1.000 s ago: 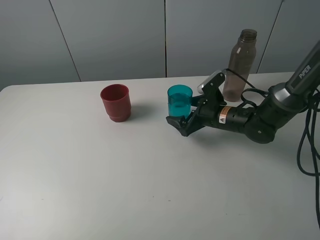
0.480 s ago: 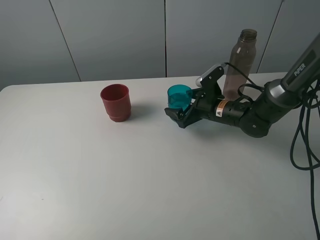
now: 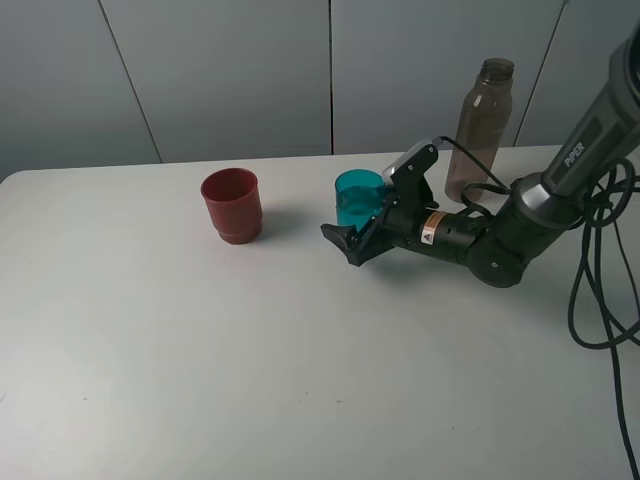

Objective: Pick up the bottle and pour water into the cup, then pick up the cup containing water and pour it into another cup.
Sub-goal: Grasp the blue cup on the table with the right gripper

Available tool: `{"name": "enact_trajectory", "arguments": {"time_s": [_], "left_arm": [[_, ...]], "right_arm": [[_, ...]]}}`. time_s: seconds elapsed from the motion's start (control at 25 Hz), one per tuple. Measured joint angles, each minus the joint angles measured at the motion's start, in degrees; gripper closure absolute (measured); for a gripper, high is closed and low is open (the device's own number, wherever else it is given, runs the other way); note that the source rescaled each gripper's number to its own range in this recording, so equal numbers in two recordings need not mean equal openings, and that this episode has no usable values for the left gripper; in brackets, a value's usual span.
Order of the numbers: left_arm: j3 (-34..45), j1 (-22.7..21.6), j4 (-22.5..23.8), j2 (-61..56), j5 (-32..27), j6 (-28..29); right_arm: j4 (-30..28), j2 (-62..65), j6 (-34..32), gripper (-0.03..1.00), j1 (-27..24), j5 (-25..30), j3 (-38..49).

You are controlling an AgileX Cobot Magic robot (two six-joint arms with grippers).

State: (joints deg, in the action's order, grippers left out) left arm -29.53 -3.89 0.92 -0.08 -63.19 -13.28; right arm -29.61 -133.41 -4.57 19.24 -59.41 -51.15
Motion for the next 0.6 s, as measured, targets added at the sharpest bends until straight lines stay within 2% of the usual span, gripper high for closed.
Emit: {"name": "enact_trajectory", "arguments": {"time_s": [0.6], "left_arm": [[0.0,0.0,0.0,0.0,0.0,0.0]], "right_arm": [[3.22,-0.17,0.64,-0.03,0.94,-2.68,-0.45]]}}
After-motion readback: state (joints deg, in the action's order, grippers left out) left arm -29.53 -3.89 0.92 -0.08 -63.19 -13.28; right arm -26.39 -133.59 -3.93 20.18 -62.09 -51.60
